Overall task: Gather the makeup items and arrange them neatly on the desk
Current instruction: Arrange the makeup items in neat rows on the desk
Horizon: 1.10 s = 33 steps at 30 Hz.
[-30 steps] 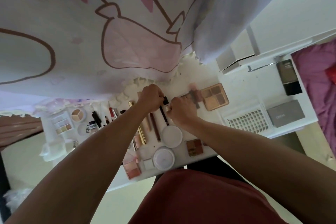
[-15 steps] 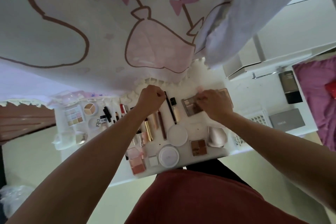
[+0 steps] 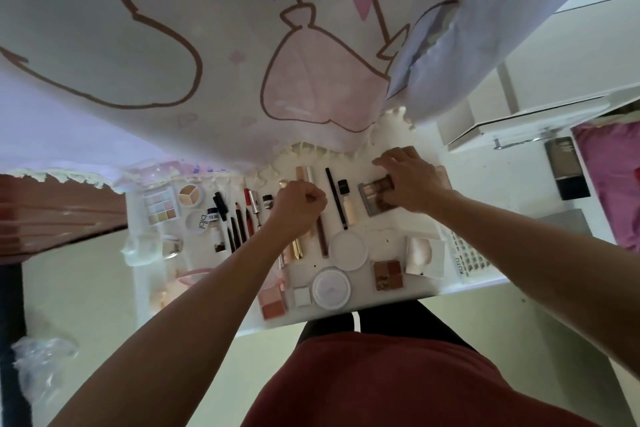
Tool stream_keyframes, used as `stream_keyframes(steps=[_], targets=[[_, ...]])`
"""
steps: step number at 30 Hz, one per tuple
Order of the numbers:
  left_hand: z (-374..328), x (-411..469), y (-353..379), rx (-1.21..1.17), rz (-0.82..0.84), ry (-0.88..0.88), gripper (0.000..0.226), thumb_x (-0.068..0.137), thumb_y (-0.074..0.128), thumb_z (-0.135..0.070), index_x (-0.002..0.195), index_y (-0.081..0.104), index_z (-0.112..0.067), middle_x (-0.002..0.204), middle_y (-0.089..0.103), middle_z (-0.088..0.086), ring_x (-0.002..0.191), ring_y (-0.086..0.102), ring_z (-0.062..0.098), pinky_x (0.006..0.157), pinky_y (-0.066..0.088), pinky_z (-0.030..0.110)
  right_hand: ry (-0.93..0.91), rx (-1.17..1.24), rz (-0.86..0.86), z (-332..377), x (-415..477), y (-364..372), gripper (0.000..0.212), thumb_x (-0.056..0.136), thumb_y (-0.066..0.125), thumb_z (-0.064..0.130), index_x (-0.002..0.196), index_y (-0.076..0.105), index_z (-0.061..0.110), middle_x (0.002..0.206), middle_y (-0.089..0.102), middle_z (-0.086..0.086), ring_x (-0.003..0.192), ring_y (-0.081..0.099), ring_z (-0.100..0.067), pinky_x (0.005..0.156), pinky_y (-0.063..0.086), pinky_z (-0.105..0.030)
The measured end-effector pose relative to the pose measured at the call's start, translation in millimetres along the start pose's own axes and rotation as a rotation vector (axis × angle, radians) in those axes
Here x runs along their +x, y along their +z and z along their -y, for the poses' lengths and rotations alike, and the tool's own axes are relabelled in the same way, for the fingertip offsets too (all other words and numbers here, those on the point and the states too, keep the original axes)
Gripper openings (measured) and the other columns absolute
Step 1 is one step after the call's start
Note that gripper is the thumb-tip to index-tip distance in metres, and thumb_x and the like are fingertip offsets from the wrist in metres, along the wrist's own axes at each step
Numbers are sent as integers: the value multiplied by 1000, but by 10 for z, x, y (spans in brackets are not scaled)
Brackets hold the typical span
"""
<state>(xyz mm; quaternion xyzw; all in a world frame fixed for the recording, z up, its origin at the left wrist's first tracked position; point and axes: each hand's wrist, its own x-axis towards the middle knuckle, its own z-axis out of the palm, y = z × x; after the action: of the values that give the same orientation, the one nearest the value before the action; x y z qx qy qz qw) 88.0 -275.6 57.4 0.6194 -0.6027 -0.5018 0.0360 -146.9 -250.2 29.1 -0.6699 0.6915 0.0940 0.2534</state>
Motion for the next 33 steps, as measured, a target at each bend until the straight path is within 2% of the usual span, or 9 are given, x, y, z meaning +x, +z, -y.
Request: stream_keyframes(steps=[2,5,10,16,20,24,26,29,33], targets=[[54,-31,-7,-5,4,-6,11,91,62,-16,96,71,-13,90,69,2,79,65,16,74,54,29,-105,-152,110,63,17,48,82,77,71,31,148,31,24,155,26,-2,144,17,-25,109,31,-41],[100,-79,-29,-27,9,-21,12,91,62,-16,98,71,-13,90,69,1,81,66,16,79,55,31,-139,-334,175,73,7,167,85,76,74,28,148,28,20,155,22,-7,147,9,-29,111,29,-44],[145,-157,-75,-41,-7,-42,11,90,63,-16,97,71,-14,87,68,-3,85,69,20,83,57,38,-169,-382,79,43,-10,180,69,80,68,34,140,38,21,142,39,-7,139,25,-28,106,34,-42],[140,-238,-152,-65,-15,-34,14,89,64,-14,82,67,-25,81,68,-6,81,70,20,76,57,33,-173,-274,26,5,-84,65,77,72,68,47,140,43,21,139,45,-5,134,32,-24,108,29,-39],[62,-284,-242,-138,-17,-6,7,89,65,-12,88,68,-19,87,69,2,79,69,21,68,56,28,-63,-26,-19,93,-225,-155,81,70,72,45,142,43,20,135,46,-4,123,43,-24,99,39,-39],[-66,-323,-374,-277,6,56,17,85,71,-12,102,69,-11,93,71,10,86,70,30,78,60,39,80,368,-25,229,-435,-396,85,62,71,60,139,49,30,124,52,8,113,52,-18,99,44,-45],[-167,-363,-440,-355,36,105,23,83,74,-12,105,68,-10,98,71,12,90,69,32,82,59,41,76,560,-44,301,-555,-499,71,70,81,44,134,57,24,113,59,10,106,56,-12,97,44,-31],[-322,-438,-518,-445,108,160,41,77,78,-14,114,65,-5,110,69,10,94,69,24,83,59,35,33,772,-65,456,-736,-661,45,72,86,21,114,70,16,91,68,10,86,63,-4,76,46,-8],[-451,-553,-581,-514,209,216,59,65,79,-24,118,63,-5,115,68,11,100,69,23,88,57,37,-31,866,-71,623,-894,-799,34,72,86,16,104,75,15,94,74,-2,83,69,-6,82,52,-20]])
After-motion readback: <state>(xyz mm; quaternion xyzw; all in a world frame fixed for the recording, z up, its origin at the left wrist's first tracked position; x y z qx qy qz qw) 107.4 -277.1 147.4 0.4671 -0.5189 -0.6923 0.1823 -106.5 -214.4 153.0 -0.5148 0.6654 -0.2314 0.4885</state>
